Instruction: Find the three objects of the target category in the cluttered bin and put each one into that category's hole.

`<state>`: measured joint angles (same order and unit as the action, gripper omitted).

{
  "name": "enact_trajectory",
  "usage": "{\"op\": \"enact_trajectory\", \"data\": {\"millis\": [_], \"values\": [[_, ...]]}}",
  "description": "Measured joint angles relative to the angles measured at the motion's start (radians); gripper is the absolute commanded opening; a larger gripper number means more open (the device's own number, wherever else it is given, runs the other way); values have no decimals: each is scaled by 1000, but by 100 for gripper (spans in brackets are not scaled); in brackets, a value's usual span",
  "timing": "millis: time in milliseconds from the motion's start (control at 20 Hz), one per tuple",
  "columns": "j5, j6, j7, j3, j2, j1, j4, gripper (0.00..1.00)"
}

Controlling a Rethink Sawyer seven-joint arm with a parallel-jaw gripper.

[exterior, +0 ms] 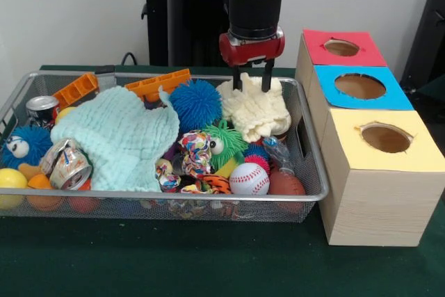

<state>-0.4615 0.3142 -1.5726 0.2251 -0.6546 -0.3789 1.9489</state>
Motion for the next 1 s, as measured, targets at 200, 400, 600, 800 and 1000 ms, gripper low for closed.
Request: {"op": "enact_trajectory", "data": {"millis": [200,400,600,800,1000], "values": [[-13,0,0,0,30,1,0,100],[-33,0,0,0,48,12,0,100],[-47,0,0,0,58,28,0,100],[-53,0,0,1,59,35,0,100],[-53,0,0,0,60,35,0,100]]}}
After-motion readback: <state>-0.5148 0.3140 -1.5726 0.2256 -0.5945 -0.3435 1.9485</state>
